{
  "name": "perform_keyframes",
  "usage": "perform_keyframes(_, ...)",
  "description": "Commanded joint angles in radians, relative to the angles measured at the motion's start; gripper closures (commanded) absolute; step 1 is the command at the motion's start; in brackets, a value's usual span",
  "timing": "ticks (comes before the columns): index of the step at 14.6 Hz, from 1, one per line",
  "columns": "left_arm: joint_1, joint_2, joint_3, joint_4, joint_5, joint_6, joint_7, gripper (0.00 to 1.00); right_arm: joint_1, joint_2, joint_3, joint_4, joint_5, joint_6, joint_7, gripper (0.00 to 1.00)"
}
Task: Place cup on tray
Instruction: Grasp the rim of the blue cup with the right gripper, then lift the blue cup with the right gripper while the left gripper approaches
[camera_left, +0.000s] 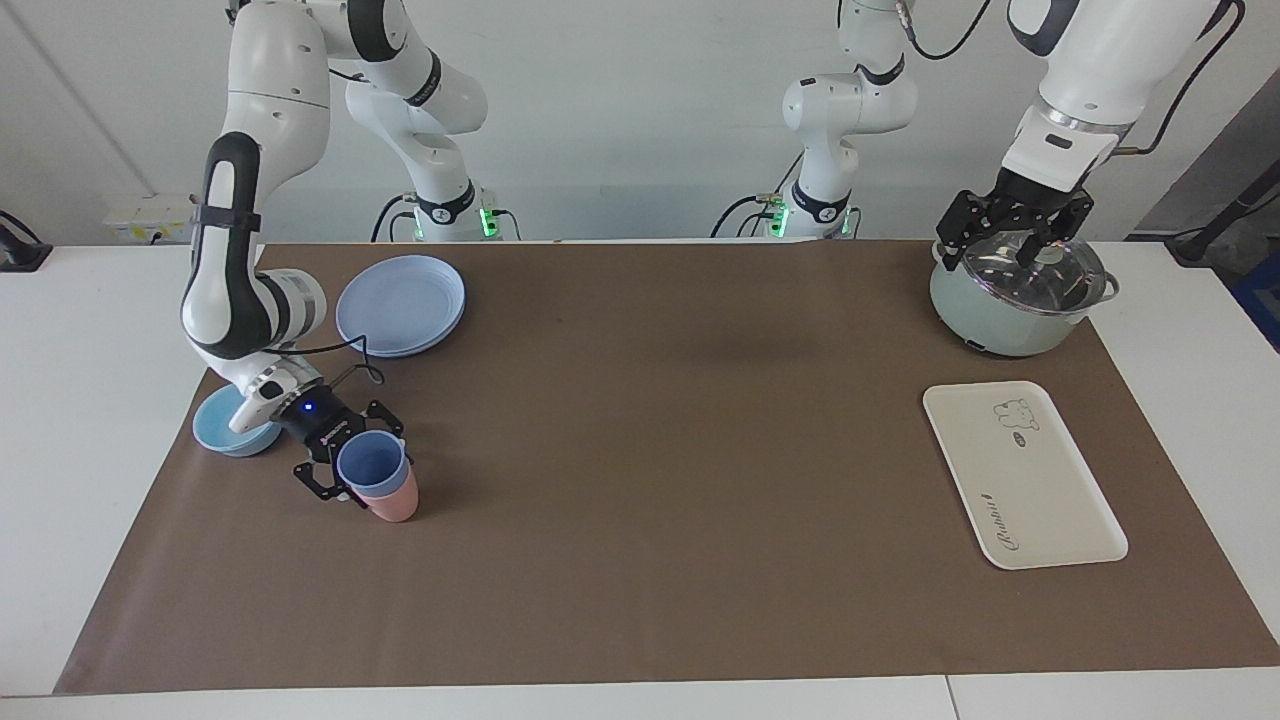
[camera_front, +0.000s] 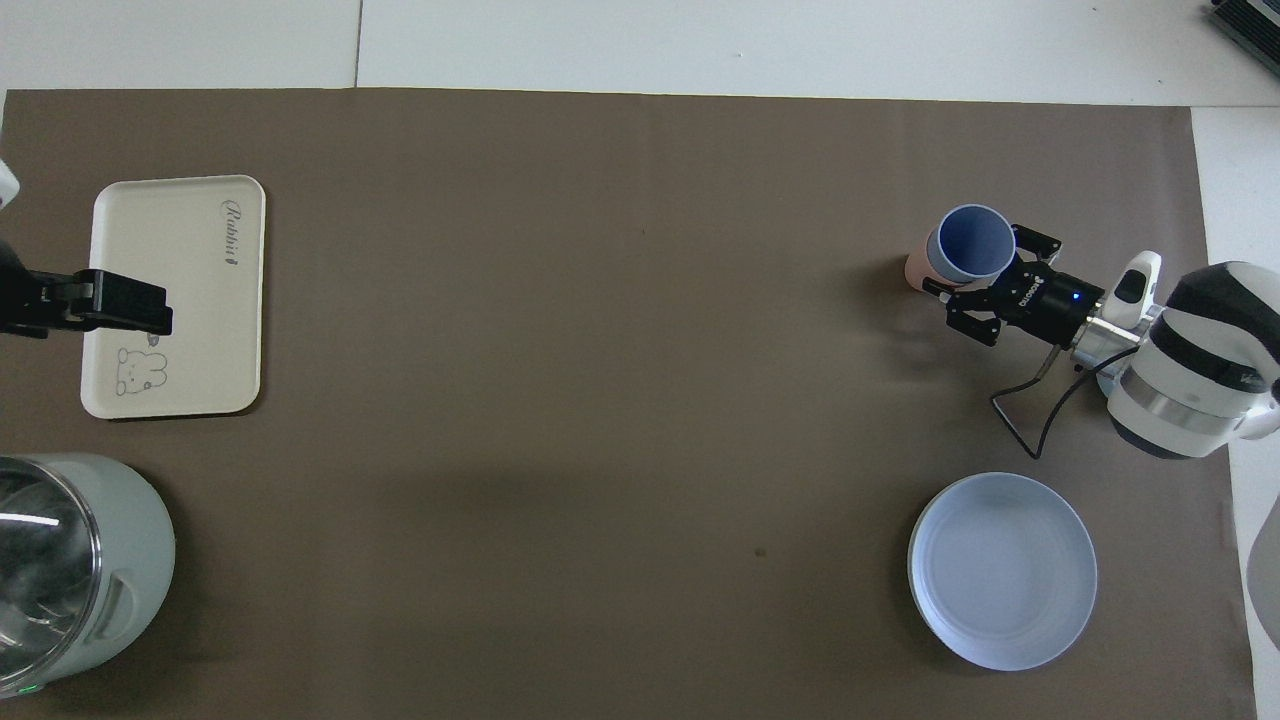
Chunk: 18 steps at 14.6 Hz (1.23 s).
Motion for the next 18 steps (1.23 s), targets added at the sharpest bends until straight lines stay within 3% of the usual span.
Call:
perform_keyframes(1,0.014,-0.028,0.002,-0.036,-0.048,0.022,-0.001,0.01,0.004,-0.034,0.008,-0.002,0.024,0.051,0.021,1.0)
perform_keyframes(2,0.046,-0.025,0.002,-0.038,-0.123,0.031,-0.01,0.07,0.036,-0.071,0.008,0.003,-0.002,0.097,0.067,1.0)
perform_keyframes(4,0.048,-0.016,0.002,-0.032,-0.171,0.031,-0.013,0.08,0.082,-0.12,0.008,0.004,-0.1,0.195,0.235,1.0)
perform_keyframes(7,0.03,0.013,-0.01,-0.021,-0.278,0.069,-0.128,0.1,0.133,-0.171,0.006,0.029,-0.244,0.238,0.505,1.0)
perform_keyframes(13,-0.171,0.105,-0.018,0.062,-0.446,0.155,-0.481,0.21,0.205,-0.249,0.005,0.095,-0.818,0.248,1.082,1.0)
perform_keyframes(18,-0.369,0.3,-0.017,0.25,-0.45,0.321,-0.826,0.27,0.325,-0.269,0.008,0.148,-1.283,0.22,1.496,1.0)
